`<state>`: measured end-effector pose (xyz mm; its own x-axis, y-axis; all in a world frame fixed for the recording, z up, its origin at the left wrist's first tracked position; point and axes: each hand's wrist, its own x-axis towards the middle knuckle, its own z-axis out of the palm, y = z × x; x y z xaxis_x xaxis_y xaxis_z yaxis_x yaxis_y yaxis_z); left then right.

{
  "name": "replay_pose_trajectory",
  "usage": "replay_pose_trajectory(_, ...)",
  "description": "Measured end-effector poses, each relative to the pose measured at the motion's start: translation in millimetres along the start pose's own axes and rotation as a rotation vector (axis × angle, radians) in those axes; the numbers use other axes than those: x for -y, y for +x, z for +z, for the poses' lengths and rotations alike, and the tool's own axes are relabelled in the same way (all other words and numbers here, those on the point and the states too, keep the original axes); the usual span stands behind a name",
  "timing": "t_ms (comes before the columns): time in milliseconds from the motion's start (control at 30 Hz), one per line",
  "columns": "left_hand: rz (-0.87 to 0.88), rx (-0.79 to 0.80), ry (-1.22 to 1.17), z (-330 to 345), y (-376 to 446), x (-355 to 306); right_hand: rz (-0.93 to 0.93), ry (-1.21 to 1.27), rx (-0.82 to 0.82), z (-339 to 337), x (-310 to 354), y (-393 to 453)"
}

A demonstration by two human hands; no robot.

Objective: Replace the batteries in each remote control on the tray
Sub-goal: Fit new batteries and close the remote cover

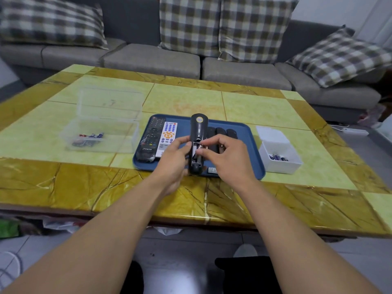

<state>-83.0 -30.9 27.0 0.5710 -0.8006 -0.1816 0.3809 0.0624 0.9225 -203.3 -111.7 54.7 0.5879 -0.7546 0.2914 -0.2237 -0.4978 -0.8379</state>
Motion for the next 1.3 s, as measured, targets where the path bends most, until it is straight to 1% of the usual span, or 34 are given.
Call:
replay_pose_trajectory(167,0.01,0.019,0.006,-0.7,-2.7,1.7,-0.08,-0.134,0.049,1.9,-5.0,4.6)
replay_pose_trajectory(333,0.004,-0.022,-0.037,-5.0,-1.7,5.9,-0.141,-0.261,0.109,3.4,-14.3,-0.4)
replay_pose_trajectory(500,0.023,-0.044,-0.033,-4.3,-3.6,6.9,-0.196,-0.359,0.129,5.0,-16.0,-2.7)
replay_pose_trajectory(700,0.038,-0.081,-0.078,-2.1,-6.1,4.2,-0.283,-0.671,0.159,2.6,-5.1,-9.5)
replay_pose_trajectory(800,0.043,-0.105,-0.053,-2.9,-5.7,4.9,-0.32,-0.795,0.19,2.7,2.2,-11.4)
replay_pose_trajectory(967,0.037,-0.164,0.025,-7.3,-6.1,8.9,-0.333,-0.942,0.307,3.3,8.6,-17.4)
replay_pose_trajectory(1033,0.026,-0.173,0.036,-8.5,-6.4,9.0,-0.335,-0.966,0.324,5.2,8.8,-20.4)
replay_pose_trajectory(1100,0.016,-0.173,0.035,-7.0,-6.3,7.6,-0.321,-0.923,0.312,8.1,8.8,-22.2)
replay_pose_trajectory(1133,0.012,-0.172,0.031,-5.4,-6.5,6.7,-0.279,-0.828,0.292,8.7,9.2,-22.5)
replay_pose_trajectory(1233,-0.002,-0.18,0.007,-1.4,-5.6,5.0,0.006,-0.305,0.194,9.3,5.3,-21.2)
replay_pose_trajectory(1267,-0.012,-0.19,0.005,-1.7,-5.5,4.5,0.097,-0.18,0.187,9.4,3.4,-20.4)
replay_pose_trajectory(1300,-0.023,-0.203,-0.002,-3.0,-4.7,5.0,0.178,-0.113,0.207,8.7,0.4,-19.4)
